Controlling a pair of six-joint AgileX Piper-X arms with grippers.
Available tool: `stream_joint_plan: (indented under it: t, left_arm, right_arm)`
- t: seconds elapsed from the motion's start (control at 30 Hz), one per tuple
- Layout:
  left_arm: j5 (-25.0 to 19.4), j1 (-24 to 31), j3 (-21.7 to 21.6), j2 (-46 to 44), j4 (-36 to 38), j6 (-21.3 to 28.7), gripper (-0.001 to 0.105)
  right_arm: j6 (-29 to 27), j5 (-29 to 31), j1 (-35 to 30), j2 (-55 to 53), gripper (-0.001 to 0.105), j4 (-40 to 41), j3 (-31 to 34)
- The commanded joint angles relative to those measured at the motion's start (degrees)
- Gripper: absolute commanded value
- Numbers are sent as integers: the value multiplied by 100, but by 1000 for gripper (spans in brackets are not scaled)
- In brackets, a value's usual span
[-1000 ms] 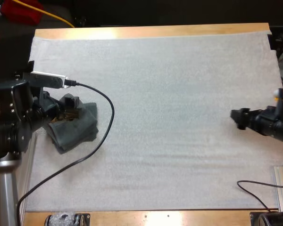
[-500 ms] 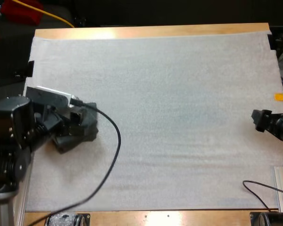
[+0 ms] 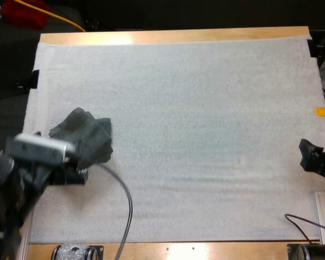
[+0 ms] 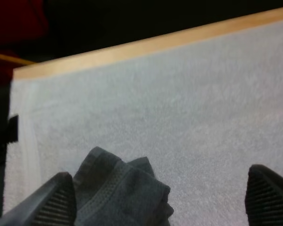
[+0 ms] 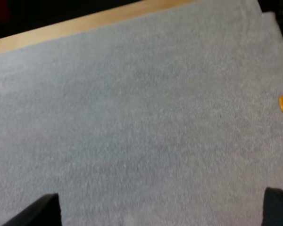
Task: Pick towel from pile, fold and stack
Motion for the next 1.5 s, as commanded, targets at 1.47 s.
stream_joint_plan:
  t: [1.47]
  left_arm:
    - [85, -3, 577, -4544, 1845, -51, 71]
  right_arm:
    - [-64, -353, -30, -3587, 81, 462, 853]
